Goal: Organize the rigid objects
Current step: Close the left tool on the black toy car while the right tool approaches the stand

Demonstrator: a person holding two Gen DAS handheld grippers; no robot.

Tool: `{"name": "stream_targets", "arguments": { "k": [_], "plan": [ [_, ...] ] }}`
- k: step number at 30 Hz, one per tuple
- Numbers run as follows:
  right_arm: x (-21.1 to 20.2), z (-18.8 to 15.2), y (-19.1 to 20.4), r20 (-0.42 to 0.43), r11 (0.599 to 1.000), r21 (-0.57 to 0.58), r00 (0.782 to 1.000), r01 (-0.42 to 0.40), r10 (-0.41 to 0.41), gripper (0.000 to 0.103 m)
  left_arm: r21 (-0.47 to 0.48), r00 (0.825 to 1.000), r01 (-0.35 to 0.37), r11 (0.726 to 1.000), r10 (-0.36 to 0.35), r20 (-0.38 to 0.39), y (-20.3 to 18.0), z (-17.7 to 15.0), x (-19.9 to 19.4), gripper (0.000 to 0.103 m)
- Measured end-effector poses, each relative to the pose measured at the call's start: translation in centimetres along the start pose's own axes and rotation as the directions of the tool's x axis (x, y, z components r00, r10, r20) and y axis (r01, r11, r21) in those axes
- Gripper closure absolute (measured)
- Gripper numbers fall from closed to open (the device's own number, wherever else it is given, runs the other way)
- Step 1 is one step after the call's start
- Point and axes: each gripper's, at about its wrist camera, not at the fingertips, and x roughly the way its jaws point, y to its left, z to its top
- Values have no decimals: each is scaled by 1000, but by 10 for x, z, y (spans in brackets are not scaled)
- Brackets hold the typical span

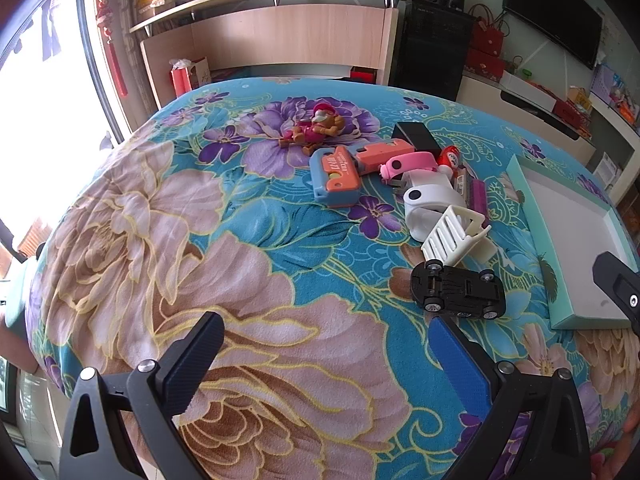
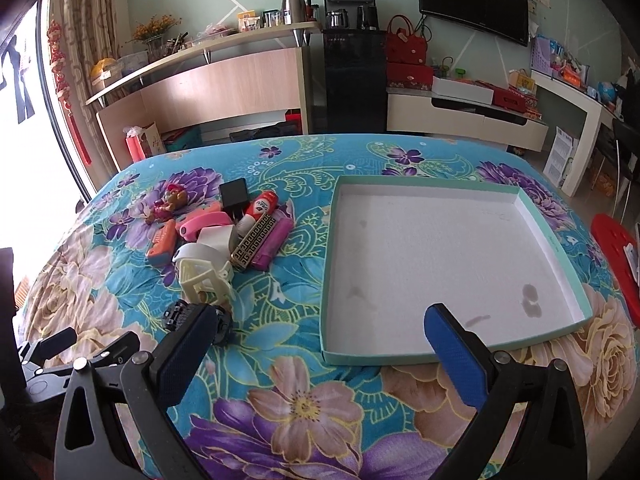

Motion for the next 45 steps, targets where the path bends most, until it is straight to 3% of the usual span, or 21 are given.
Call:
{"name": "stream_targets", "arguments": {
  "k": [10, 18, 24, 27, 33, 37, 45],
  "plan": [
    [39, 26, -8, -152, 1000, 29, 988, 6, -1, 0, 101, 995, 82, 992, -76, -58, -52, 10, 26, 0],
    [57, 55, -20, -166, 997, 72, 986, 7, 5, 0, 111, 985, 136, 985, -122, -120, -75, 14, 45, 0],
    [73, 58, -29, -160, 991, 130, 986, -24, 45, 0, 123, 990, 97, 988, -83, -110, -85, 15, 51, 3],
    [82, 50, -36, -189, 989, 149, 982, 0, 28, 0, 99, 990, 83, 992, -71, -123, -83, 14, 53, 3],
    [88, 42, -39, -201, 984, 176, 978, -24, 60, 0, -10, 991, 71, 997, -72, -112, -83, 17, 48, 3],
    [87, 41, -41, -190, 982, 183, 979, -44, 79, 0, -81, 997, 10, 997, -16, -79, -76, 24, 49, 3],
    [85, 41, -46, -186, 978, 203, 978, -57, 95, 0, -69, 995, -14, 998, 8, -97, -69, 18, 48, 3]
  ]
}}
